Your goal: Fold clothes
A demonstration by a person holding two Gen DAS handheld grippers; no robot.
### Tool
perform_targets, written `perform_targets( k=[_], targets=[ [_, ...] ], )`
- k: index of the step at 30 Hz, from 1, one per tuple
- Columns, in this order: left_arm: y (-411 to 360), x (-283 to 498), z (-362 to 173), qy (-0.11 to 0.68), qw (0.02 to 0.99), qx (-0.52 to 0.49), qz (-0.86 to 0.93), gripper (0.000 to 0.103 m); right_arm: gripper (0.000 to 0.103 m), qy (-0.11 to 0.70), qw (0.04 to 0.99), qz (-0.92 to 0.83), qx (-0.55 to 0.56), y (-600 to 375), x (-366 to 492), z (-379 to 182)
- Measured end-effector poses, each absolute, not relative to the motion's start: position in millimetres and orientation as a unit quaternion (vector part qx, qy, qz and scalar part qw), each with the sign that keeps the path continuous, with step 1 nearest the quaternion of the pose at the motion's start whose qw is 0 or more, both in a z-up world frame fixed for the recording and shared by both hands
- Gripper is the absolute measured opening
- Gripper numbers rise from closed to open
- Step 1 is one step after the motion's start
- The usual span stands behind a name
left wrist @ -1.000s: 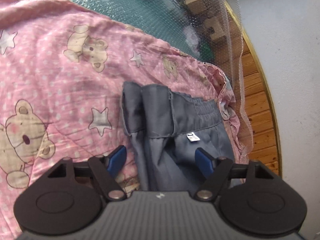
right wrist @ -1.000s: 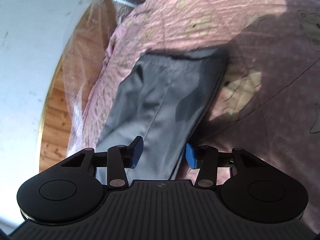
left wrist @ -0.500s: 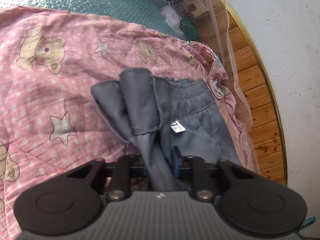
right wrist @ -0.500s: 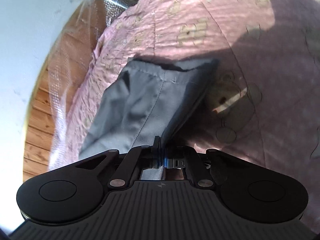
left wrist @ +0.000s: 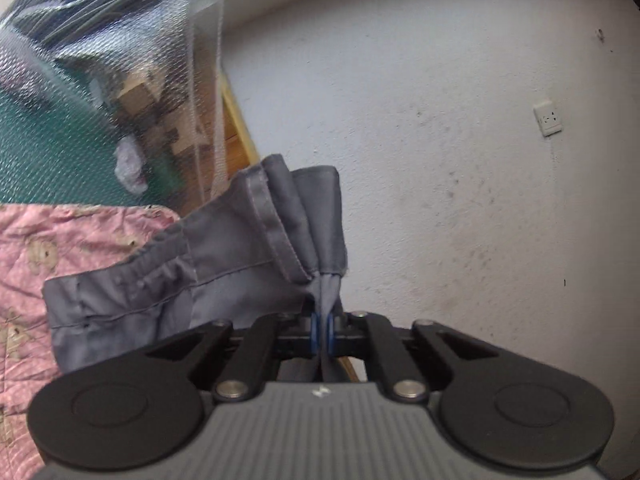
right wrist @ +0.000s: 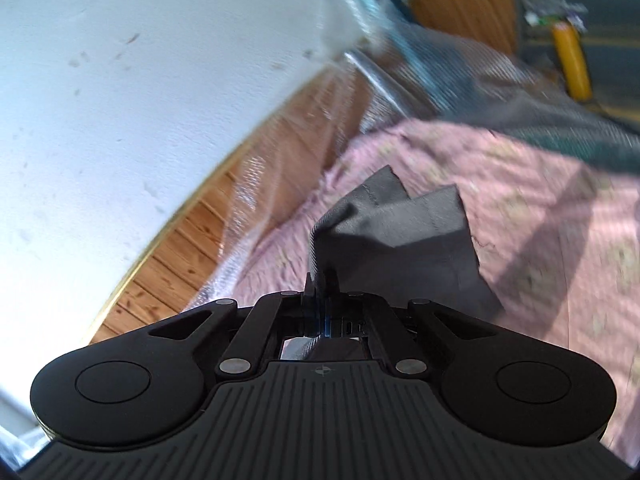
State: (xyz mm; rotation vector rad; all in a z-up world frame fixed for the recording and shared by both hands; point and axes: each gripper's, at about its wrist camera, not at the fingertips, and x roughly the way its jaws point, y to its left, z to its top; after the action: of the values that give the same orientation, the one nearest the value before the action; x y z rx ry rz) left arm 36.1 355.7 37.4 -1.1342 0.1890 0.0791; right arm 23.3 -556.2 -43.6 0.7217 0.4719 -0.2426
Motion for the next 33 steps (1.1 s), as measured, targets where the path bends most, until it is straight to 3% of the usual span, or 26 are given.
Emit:
perform_targets(
  k=[4,9,10,11,13,16,20,22,24,27,28,29,30,31,33],
  targets=[
    [361.3,168.5,26.3,0.182,0.826,-0.520,0.120,0.005,0.000,0.282,0.906,-0.079,0.306,-558.4,113.7,-18.8],
    [365.8,322.4,-117.3,0.358,0.776,-0.427,0.295,0.012,0.000,0.389,0.883,-0.076,0.250,-538.2,265.5,-94.5],
    [365.7,337.8,-146.1,0.387,0.770,-0.392,0.322,0.012,0.006,0.412,0.876,-0.086,0.238,-534.1,295.8,-121.7],
    [362.7,339.1,-164.1,0.393,0.765,-0.383,0.338,0.013,0.019,0.434,0.867,-0.095,0.225,-530.1,326.0,-149.0],
    [353.0,326.7,-185.0,0.378,0.774,-0.368,0.349,0.013,0.036,0.462,0.853,-0.109,0.217,-532.8,364.7,-196.6],
    [333.9,305.9,-173.0,0.353,0.822,-0.312,0.320,0.021,0.035,0.449,0.853,-0.128,0.233,-553.2,372.8,-221.3],
    [318.2,272.4,-142.8,0.316,0.864,-0.265,0.288,0.023,0.038,0.382,0.881,-0.165,0.225,-577.1,318.4,-197.5],
    [312.0,257.0,-133.4,0.301,0.879,-0.255,0.266,0.031,0.038,0.362,0.894,-0.147,0.217,-573.4,284.7,-185.8],
    [312.1,257.0,-138.8,0.318,0.876,-0.259,0.253,0.041,0.038,0.375,0.902,-0.089,0.193,-557.0,266.0,-187.1],
    [326.6,263.0,-154.5,0.355,0.856,-0.256,0.276,0.040,0.037,0.427,0.892,-0.044,0.140,-543.2,252.1,-210.4],
    [332.4,263.7,-157.8,0.362,0.850,-0.252,0.287,0.040,0.034,0.460,0.876,-0.085,0.116,-548.9,251.9,-224.8],
    [339.4,259.7,-157.3,0.362,0.848,-0.259,0.288,0.040,0.009,0.465,0.871,-0.118,0.110,-559.0,248.5,-232.1],
    [346.5,255.0,-156.2,0.361,0.846,-0.268,0.287,0.041,0.008,0.452,0.873,-0.133,0.128,-570.2,241.4,-229.5],
    [348.4,246.9,-149.9,0.355,0.852,-0.264,0.281,0.042,0.016,0.455,0.863,-0.167,0.142,-579.0,236.9,-225.3],
    [349.3,227.9,-136.4,0.341,0.867,-0.247,0.267,0.057,0.026,0.448,0.864,-0.180,0.141,-577.4,229.4,-212.7]
  ],
)
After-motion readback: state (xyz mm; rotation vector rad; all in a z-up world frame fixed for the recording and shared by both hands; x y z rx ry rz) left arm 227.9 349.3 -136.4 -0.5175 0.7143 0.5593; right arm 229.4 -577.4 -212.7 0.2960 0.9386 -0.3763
